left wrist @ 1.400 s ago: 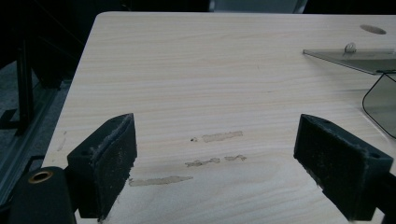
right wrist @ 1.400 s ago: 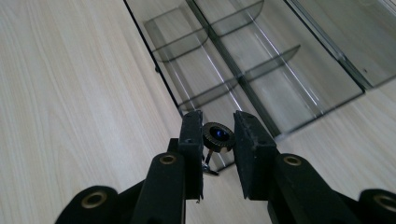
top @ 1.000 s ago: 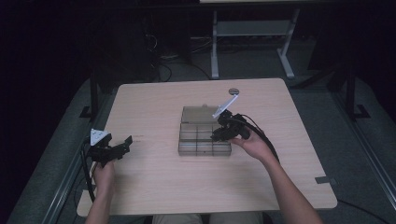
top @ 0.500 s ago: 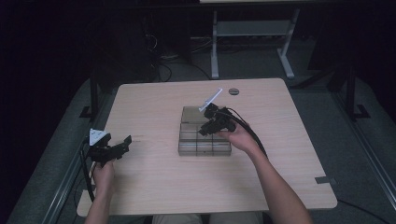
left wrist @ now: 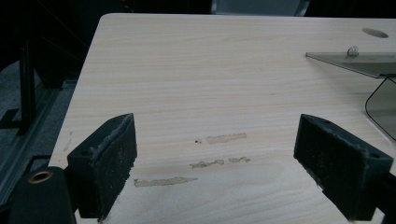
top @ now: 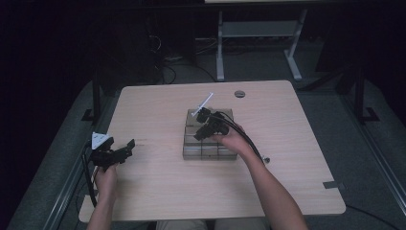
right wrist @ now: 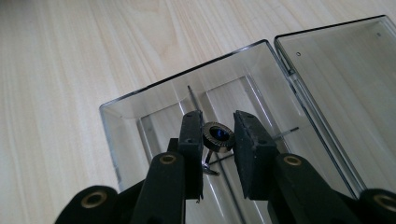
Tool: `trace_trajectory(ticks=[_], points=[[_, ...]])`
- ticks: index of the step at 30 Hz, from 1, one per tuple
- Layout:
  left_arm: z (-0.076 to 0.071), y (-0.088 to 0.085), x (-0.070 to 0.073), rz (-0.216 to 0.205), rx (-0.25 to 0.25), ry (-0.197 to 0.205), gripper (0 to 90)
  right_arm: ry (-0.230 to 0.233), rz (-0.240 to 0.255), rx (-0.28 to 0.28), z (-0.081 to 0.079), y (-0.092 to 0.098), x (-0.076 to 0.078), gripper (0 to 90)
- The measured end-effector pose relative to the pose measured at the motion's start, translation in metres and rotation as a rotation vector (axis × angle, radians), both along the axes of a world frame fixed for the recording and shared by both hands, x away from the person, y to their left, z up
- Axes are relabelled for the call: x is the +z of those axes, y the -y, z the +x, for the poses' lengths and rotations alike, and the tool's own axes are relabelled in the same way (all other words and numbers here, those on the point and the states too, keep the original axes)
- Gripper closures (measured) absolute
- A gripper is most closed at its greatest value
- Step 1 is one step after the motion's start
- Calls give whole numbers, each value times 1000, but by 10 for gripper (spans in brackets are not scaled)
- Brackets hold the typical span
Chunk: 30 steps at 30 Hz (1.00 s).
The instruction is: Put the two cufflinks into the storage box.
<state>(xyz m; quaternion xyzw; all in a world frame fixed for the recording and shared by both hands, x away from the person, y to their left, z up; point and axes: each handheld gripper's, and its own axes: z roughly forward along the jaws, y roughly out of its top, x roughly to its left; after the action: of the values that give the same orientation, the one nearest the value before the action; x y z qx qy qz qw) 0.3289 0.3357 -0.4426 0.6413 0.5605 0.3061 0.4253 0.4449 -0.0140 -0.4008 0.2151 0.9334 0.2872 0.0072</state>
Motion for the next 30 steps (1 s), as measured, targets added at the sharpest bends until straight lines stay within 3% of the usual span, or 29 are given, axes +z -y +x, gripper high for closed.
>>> trace_trajectory(ticks=[16,30], points=[[0,0,1,-1,-4,12,129,-33,-18,-27,14,-13,-21,727],[-1,1,2,-14,-11,17,129,-41,-35,-41,17,-16,-27,714]])
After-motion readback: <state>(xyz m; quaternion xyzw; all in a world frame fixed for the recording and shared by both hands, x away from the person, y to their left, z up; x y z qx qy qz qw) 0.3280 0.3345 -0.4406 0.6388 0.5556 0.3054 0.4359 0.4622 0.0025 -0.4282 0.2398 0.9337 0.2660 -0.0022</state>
